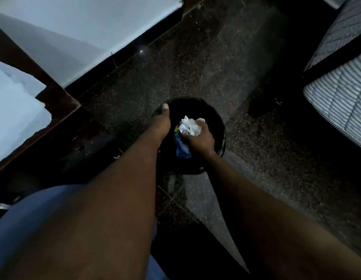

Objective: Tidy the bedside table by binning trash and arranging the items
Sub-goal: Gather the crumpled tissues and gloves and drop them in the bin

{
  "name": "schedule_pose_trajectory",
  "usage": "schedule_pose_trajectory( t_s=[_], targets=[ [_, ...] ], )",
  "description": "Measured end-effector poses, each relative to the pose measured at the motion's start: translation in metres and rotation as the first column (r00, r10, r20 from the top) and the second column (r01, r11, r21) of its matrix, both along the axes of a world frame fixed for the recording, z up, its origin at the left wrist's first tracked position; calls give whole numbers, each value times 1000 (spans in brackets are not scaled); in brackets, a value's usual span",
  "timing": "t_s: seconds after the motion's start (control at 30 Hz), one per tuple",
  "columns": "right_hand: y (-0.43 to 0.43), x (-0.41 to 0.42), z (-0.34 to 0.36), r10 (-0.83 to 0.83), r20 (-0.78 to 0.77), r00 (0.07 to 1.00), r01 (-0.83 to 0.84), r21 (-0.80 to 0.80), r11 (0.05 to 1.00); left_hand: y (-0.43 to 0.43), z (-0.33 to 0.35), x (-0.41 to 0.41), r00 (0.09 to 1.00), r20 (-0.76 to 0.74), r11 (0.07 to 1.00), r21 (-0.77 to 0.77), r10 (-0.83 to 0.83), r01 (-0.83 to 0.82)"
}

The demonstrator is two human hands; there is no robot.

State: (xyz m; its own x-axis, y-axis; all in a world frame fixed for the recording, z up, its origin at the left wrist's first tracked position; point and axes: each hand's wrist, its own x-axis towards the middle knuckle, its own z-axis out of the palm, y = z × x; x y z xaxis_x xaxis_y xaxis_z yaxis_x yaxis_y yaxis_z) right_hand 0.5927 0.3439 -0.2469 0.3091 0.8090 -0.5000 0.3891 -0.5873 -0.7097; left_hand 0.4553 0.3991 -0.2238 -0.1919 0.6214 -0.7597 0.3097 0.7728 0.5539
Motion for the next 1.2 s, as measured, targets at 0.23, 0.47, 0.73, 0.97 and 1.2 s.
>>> schedule_pose_trajectory(
  t_s=[0.23, 0.47, 0.73, 0.97, 1.2],
  targets=[
    [29, -25, 5, 42, -31, 999, -40, 55, 998, 9, -6, -32, 927, -366, 991, 74, -80, 114],
    [34, -32, 7, 52, -35, 998, -48, 109, 993, -7, 15, -23, 844, -453, 814, 350, -286, 464],
    [25, -29, 1, 196, 228, 954, -236, 164, 958, -8, 13, -31, 726, -488, 773, 149, -484, 616],
    [33, -33, -8, 593, 313, 742, -569, -175, 804, -16, 17, -32, 592, -475, 666, 18, -651, 746],
    [38, -42, 5, 630, 240, 739, -559, -304, 772, -15, 38, -37, 570, -487, 641, 27, -662, 767]
  ],
)
